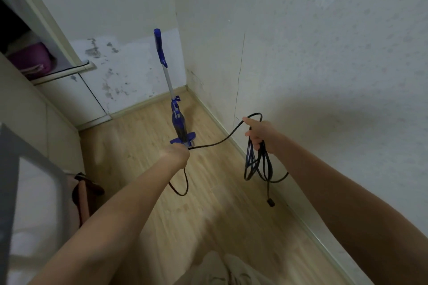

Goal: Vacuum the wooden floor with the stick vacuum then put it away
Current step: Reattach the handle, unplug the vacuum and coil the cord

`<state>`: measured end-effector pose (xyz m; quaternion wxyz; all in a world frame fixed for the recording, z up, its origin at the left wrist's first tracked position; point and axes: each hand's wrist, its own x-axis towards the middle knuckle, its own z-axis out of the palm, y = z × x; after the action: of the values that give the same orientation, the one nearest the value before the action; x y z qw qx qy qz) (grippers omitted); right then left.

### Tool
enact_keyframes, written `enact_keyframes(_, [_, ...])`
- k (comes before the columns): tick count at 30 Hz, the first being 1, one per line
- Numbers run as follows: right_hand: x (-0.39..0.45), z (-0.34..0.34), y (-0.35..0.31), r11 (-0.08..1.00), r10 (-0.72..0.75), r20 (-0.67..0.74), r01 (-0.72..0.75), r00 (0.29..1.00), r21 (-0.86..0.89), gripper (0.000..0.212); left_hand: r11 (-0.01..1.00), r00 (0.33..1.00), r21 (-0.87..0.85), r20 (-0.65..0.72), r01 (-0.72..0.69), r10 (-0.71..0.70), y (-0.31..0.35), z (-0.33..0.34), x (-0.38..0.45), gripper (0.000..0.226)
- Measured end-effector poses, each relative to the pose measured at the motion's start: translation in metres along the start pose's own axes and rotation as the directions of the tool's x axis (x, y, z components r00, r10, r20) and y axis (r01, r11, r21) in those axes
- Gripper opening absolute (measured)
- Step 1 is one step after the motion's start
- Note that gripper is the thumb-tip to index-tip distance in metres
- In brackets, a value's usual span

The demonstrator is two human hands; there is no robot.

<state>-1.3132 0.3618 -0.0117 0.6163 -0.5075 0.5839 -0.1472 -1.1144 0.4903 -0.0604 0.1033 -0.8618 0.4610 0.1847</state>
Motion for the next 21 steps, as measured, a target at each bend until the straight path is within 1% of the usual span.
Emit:
enact_keyframes(1, [-0.001, 0.0, 0.001, 1.0, 0.027, 0.015, -0.027, 1.0, -0.007, 0.048, 0.999, 0.999, 0.022, -0.014, -0.032, 0.032, -0.001, -0.006, 0.002, 0.03])
enact_keyframes(2, [-0.001, 0.0, 0.001, 0.999, 0.051, 0.027, -0.05, 0.998, -0.004, 0.048, 0.993, 0.995, 0.067, -0.011, -0.096, 0.097, -0.002, -0.013, 0.003, 0.03])
enact_keyframes(4, [0.001, 0.002, 0.001, 0.996, 0.081, 0.038, -0.082, 0.996, 0.03, 0.045, 0.953, 0.956, 0.084, 0.007, -0.292, 0.292, -0.004, -0.026, 0.002, 0.034])
enact_keyframes(6, [0.003, 0.005, 0.001, 0.993, 0.081, 0.05, -0.085, 0.995, 0.083, 0.04, 0.882, 0.889, 0.115, 0.067, -0.458, 0.453, -0.009, -0.035, 0.003, 0.036])
enact_keyframes(7, [0.004, 0.007, 0.001, 0.991, 0.071, 0.062, -0.078, 0.996, 0.111, 0.039, 0.831, 0.849, 0.171, 0.109, -0.529, 0.518, -0.012, -0.039, 0.001, 0.035])
enact_keyframes(9, [0.006, 0.015, -0.002, 0.984, 0.052, 0.104, -0.069, 0.993, 0.162, 0.042, 0.699, 0.757, 0.291, 0.214, -0.653, 0.618, -0.014, -0.044, 0.0, 0.033])
enact_keyframes(10, [0.007, 0.02, -0.005, 0.981, 0.053, 0.135, -0.076, 0.989, 0.178, 0.044, 0.637, 0.715, 0.33, 0.257, -0.697, 0.65, -0.014, -0.044, 0.001, 0.034])
enact_keyframes(11, [0.008, 0.027, -0.007, 0.978, 0.061, 0.168, -0.092, 0.984, 0.186, 0.047, 0.587, 0.673, 0.334, 0.294, -0.737, 0.678, -0.014, -0.043, 0.002, 0.035])
enact_keyframes(13, [0.012, 0.044, -0.012, 0.971, 0.086, 0.222, -0.132, 0.971, 0.199, 0.048, 0.539, 0.605, 0.276, 0.325, -0.796, 0.727, -0.015, -0.041, 0.003, 0.036])
enact_keyframes(15, [0.015, 0.063, -0.018, 0.968, 0.086, 0.241, -0.138, 0.967, 0.21, 0.038, 0.513, 0.543, 0.18, 0.325, -0.839, 0.774, -0.02, -0.04, 0.008, 0.036])
enact_keyframes(17, [0.018, 0.083, -0.021, 0.965, 0.058, 0.229, -0.113, 0.972, 0.235, 0.034, 0.523, 0.523, 0.086, 0.298, -0.848, 0.799, -0.031, -0.043, 0.013, 0.034])
enact_keyframes(18, [0.019, 0.093, -0.022, 0.963, 0.043, 0.221, -0.1, 0.974, 0.251, 0.034, 0.536, 0.526, 0.043, 0.27, -0.843, 0.806, -0.038, -0.045, 0.016, 0.033])
enact_keyframes(21, [0.023, 0.123, -0.025, 0.954, 0.036, 0.222, -0.1, 0.974, 0.284, 0.039, 0.556, 0.541, -0.116, 0.134, -0.823, 0.83, -0.06, -0.057, 0.03, 0.028])
